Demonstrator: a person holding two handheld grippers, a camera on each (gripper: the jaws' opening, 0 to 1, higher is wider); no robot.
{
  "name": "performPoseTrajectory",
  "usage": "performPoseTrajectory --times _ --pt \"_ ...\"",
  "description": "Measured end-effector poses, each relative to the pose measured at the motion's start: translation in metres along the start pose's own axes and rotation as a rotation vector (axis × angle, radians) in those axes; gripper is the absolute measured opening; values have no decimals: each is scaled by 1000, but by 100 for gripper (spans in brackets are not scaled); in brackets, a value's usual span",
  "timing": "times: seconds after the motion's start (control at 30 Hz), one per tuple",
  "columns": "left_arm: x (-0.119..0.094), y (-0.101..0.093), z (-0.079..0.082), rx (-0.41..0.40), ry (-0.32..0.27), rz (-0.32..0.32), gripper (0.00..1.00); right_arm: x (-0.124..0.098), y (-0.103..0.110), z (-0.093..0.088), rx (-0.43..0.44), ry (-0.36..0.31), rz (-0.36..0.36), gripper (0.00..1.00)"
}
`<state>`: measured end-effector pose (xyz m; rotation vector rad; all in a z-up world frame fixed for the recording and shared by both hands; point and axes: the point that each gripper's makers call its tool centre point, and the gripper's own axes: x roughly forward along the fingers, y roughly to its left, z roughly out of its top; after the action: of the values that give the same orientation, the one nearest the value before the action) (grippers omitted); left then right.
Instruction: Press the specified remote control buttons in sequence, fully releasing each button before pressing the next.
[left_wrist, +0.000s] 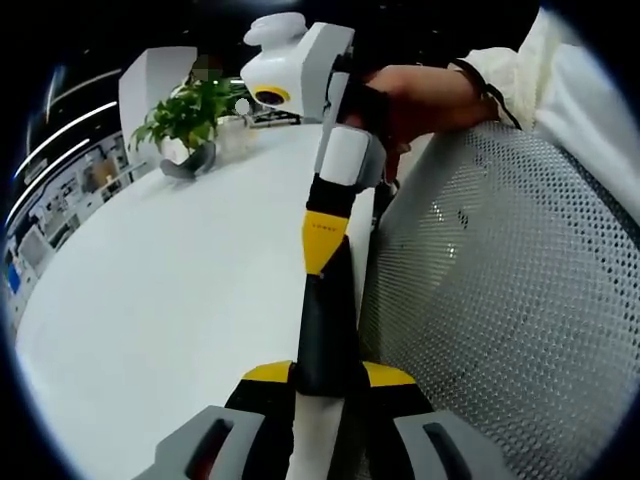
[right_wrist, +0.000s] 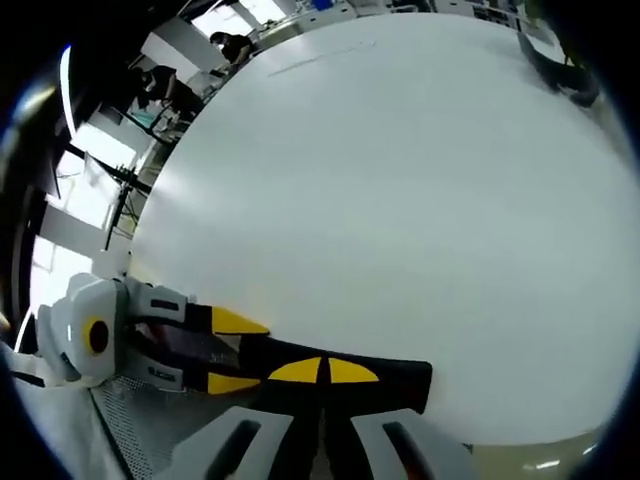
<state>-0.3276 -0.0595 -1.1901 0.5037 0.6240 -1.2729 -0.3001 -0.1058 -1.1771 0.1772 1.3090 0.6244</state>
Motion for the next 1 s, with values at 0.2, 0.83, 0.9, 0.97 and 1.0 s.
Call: performPoseTrajectory --times 0.2,0.83,0.9,0.97,1.0 --pt "0 0 -1 11 0 6 24 1 -1 2 0 -8 -3 0" --pt "0 0 0 -1 -5 6 25 6 2 -1 34 11 29 0" --pt "0 0 0 -4 -6 6 25 6 2 -1 35 7 30 0" --pt "0 0 0 -8 -8 5 24 6 1 0 46 4 32 0" --pt "0 1 0 -10 -8 5 24 7 0 0 46 4 34 0"
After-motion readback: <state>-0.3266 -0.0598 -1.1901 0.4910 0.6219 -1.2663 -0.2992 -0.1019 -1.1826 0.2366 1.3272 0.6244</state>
